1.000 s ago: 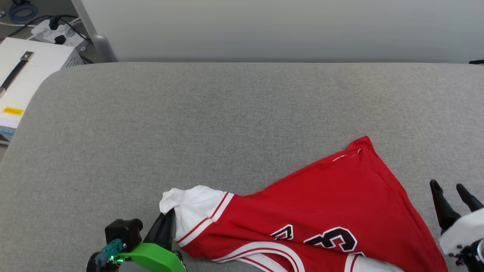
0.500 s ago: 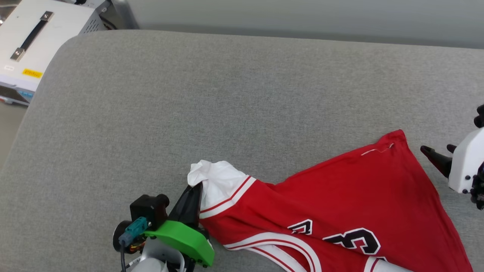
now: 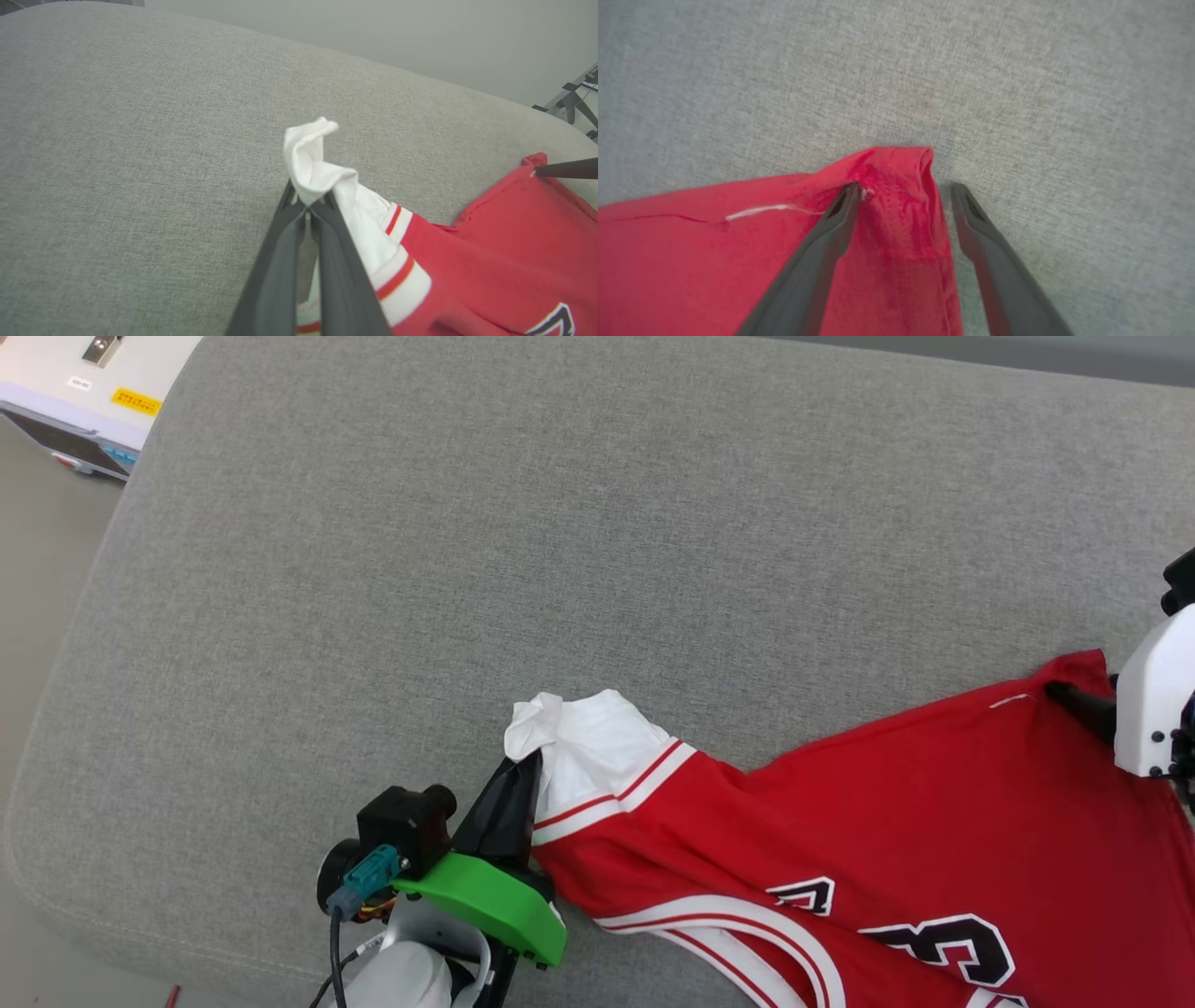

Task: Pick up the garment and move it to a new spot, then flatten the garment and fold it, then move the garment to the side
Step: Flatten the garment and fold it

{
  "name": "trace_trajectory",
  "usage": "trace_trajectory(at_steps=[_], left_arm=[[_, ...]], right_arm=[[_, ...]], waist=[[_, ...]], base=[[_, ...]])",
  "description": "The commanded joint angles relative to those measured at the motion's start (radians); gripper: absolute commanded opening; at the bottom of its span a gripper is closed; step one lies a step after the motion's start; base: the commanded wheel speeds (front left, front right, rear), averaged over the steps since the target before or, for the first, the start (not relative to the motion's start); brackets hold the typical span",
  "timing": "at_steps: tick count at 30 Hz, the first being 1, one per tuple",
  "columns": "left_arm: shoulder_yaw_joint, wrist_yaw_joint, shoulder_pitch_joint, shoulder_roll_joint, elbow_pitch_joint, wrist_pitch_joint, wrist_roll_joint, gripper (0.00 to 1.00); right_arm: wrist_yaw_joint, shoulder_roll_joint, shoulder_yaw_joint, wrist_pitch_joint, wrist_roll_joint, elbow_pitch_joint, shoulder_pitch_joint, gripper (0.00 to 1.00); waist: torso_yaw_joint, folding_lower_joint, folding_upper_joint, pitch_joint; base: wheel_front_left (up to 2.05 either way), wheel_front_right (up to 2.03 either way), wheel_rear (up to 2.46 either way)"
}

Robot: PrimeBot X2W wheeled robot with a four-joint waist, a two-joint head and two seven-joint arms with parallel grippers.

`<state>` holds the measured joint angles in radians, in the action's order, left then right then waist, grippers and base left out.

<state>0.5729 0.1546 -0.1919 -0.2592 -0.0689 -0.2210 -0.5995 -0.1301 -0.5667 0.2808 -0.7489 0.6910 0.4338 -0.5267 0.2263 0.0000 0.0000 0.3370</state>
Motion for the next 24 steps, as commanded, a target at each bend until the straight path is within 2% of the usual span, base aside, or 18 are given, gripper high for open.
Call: trace_trajectory(at_steps=[1,2,3,4,9,14,24], left_arm=[[-0.004,-0.004,-0.018,0.003,-0.006,-0.01,-0.001,0.0],[-0.004,-0.005,-0.017,0.004,-0.008,-0.01,-0.002,0.0],[-0.005,-0.005,-0.017,0.004,-0.01,-0.011,-0.003,0.0],[-0.005,-0.005,-0.017,0.004,-0.012,-0.012,-0.004,0.0],[-0.009,-0.005,-0.013,0.001,-0.022,-0.013,-0.011,0.0],[-0.031,0.005,-0.005,-0.019,-0.026,-0.014,-0.019,0.0],[-0.103,0.05,-0.084,-0.105,-0.018,0.038,-0.009,0.0]], right_arm=[[-0.001,0.03,0.051,-0.035,0.028,0.044,0.038,1.0],[-0.001,0.028,0.073,-0.049,0.043,0.052,0.045,0.67],[-0.001,0.026,0.089,-0.055,0.056,0.055,0.049,0.24],[-0.001,0.023,0.102,-0.063,0.074,0.061,0.053,0.0],[-0.001,0.001,0.139,-0.013,0.116,0.038,0.021,0.0],[-0.001,-0.025,0.125,0.092,0.129,-0.007,-0.032,0.0],[-0.001,-0.02,0.053,0.233,0.093,-0.054,-0.058,0.0]], waist=[[0.006,0.0,0.0,0.005],[0.006,0.0,0.0,0.004],[0.005,0.0,0.0,0.004],[0.005,0.0,0.0,0.002],[-0.001,0.0,0.0,-0.013],[-0.02,0.0,0.0,-0.056],[-0.113,0.0,0.0,-0.183]], base=[[0.0,0.0,0.0],[0.0,0.0,0.0],[0.0,0.0,0.0],[0.0,0.0,0.0],[0.0,0.0,0.0],[0.0,0.0,0.0],[0.0,0.0,0.0]])
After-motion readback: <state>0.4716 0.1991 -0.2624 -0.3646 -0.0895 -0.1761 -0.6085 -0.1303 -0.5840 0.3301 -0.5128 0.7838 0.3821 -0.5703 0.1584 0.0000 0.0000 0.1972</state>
